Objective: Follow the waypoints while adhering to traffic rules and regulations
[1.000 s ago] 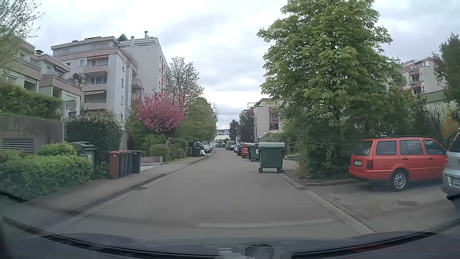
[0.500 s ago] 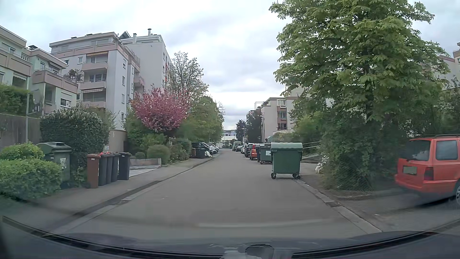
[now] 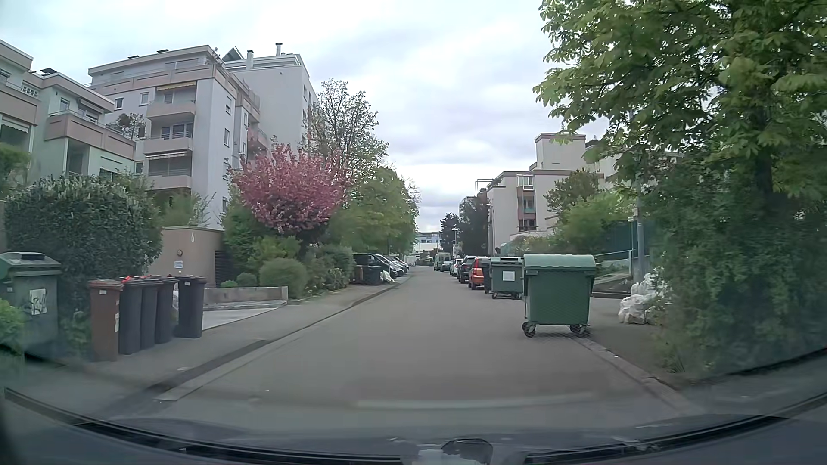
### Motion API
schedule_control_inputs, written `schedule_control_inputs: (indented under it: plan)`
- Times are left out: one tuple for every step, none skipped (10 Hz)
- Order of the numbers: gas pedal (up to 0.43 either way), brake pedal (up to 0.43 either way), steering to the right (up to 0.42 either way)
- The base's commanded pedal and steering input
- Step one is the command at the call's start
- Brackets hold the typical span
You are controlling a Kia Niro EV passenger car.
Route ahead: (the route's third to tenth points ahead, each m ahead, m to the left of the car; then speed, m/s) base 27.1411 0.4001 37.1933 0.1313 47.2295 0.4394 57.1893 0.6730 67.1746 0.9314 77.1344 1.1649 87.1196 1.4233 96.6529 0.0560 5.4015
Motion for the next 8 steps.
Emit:
schedule_control_inputs:
  plan:
    - [0.13, 0.0, -0.049]
    - [0.118, 0.0, -0.044]
    - [0.118, 0.0, -0.035]
    - [0.11, 0.0, -0.025]
    - [0.11, 0.0, -0.016]
    - [0.11, 0.0, -0.01]
    - [0.11, 0.0, -0.005]
    - [0.11, 0.0, -0.001]
